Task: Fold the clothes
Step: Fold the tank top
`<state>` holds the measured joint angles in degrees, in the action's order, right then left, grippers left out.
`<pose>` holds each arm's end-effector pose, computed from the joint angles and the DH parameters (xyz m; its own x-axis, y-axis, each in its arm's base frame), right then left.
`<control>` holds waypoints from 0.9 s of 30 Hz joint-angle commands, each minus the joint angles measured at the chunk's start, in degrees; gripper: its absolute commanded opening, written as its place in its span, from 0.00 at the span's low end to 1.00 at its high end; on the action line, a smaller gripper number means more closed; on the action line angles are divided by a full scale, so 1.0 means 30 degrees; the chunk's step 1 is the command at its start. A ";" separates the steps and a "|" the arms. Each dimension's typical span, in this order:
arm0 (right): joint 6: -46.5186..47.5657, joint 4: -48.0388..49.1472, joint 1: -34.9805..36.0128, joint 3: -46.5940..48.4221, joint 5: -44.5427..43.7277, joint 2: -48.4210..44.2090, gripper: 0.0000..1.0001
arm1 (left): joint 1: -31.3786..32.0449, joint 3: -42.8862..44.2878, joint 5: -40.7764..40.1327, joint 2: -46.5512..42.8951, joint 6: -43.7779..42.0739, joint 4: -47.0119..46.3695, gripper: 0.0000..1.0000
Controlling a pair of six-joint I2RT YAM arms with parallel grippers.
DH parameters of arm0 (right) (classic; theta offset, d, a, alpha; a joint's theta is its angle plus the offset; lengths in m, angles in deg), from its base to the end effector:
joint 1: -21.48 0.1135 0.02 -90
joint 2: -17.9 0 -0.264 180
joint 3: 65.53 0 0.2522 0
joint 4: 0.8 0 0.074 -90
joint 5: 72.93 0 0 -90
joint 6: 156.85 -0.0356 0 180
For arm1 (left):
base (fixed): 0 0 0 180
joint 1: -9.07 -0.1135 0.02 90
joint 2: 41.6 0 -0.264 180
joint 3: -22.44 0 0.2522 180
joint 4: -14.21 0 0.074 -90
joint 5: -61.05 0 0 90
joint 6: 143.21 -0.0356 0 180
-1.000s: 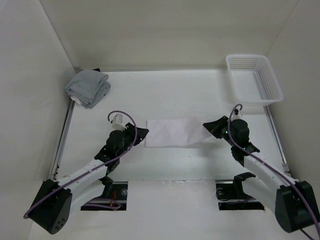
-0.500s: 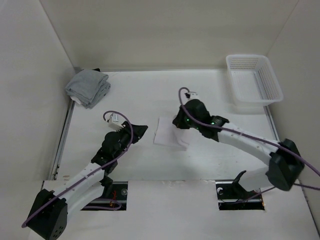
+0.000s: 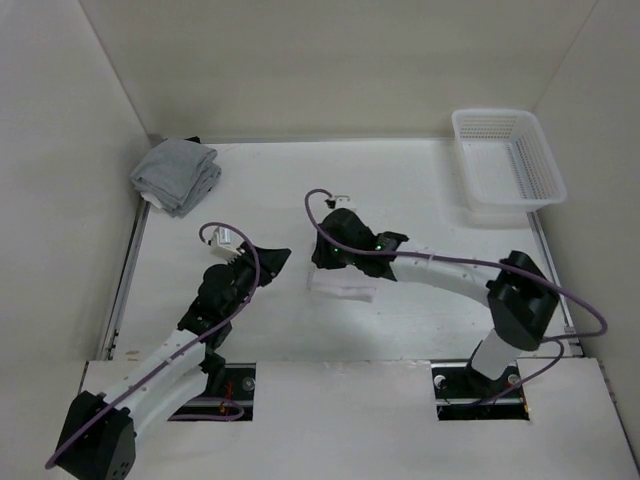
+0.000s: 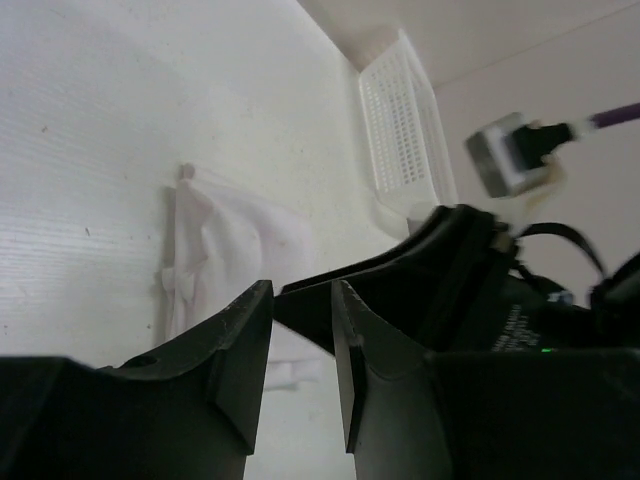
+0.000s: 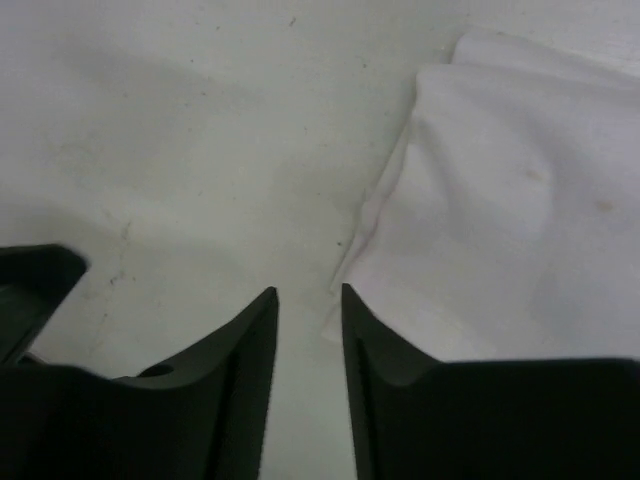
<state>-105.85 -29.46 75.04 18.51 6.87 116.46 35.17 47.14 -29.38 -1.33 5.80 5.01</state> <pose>0.2325 0.3043 0.2367 -0.7659 0.0055 -0.6430 -0.2999 0.8815 0.3647 0.1532 -0.0747 0.2043 -0.4227 -0.7475 -0.5124 0.1377 0.5059 -0.8515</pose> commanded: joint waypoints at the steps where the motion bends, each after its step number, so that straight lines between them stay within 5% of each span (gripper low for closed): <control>1: -0.0533 0.2556 -0.1076 -0.2294 -0.0412 -0.3405 0.28 | 0.1005 0.0688 0.0026 0.1453 0.0020 -0.1277 0.28; 3: -0.0564 0.4195 -0.2072 -0.3850 0.0696 -0.4112 0.14 | 0.2029 0.1010 -0.0208 0.2974 0.0078 -0.2506 0.27; 6: -0.0767 0.6626 -0.3421 -0.4996 0.3594 -0.3590 0.07 | 0.3699 0.1683 -0.0618 0.5464 0.0079 -0.4236 0.23; 16: -0.3081 1.2843 -0.5358 -0.4533 0.8582 0.1915 0.07 | 0.5081 0.2682 -0.0914 1.3552 0.0078 -0.7901 0.17; 27: -0.4371 1.5365 -0.6442 -0.2306 0.9521 0.5903 0.07 | 0.4758 0.1277 -0.0356 1.7221 0.1015 -0.9394 0.16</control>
<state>-117.46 9.60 56.70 8.17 33.62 133.10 49.62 53.06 -31.17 49.25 7.68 -19.88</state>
